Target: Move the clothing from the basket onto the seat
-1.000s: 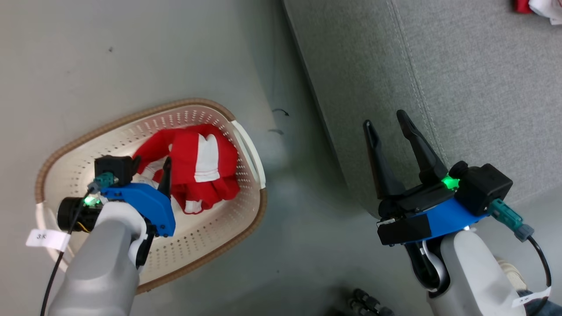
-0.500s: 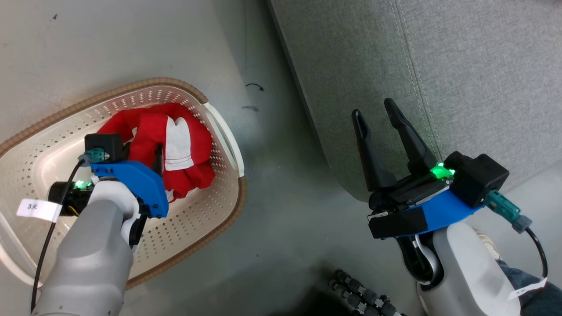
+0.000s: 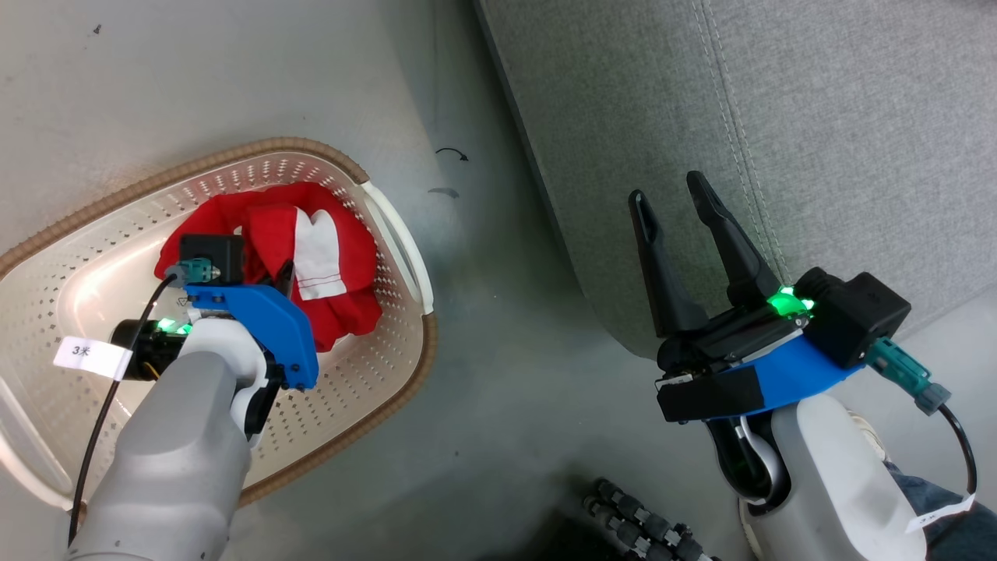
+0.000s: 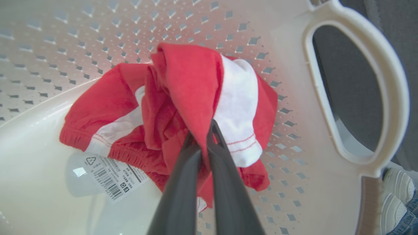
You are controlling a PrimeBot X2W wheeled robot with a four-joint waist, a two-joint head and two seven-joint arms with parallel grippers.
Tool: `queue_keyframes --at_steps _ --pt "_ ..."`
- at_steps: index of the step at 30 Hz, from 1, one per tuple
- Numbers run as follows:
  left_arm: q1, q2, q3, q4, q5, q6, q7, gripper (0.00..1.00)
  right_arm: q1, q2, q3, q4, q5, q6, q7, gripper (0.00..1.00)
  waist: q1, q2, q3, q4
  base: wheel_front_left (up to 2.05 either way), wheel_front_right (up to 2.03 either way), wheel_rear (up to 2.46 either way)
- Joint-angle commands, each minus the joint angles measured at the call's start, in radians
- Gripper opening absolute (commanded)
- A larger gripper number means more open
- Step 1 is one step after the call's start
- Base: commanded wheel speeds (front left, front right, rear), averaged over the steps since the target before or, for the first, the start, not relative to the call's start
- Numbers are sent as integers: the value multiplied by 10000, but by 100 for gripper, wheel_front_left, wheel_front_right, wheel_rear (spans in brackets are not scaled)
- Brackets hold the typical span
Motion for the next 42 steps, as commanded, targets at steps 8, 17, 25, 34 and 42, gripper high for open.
queue_keyframes --at_steps 8,17,25,34,42 --pt "-26 225 -322 -180 -406 -2 -124 0 -219 13 127 34 75 5 -38 100 -1 0 -50 -2 0 0 0" --pt "229 -117 -1120 -374 -692 -3 -377 0 -319 8 1 336 -371 5 -37 100 -1 0 -1058 680 0 0 0" --pt "804 -752 -1987 -547 -1143 -3 -930 0 77 -3 -436 841 -1070 5 -33 100 -1 0 -2773 1831 0 0 0" --pt "1392 -1097 -3121 -1104 -1789 -4 -1556 0 1037 -1 -1046 1138 -1657 5 429 100 -1 0 -4997 2915 0 0 0" --pt "1480 -1203 -3992 -1792 -2360 -4 -1878 0 2051 1 -1396 899 -1880 5 1001 100 -1 0 -6580 3633 0 0 0"
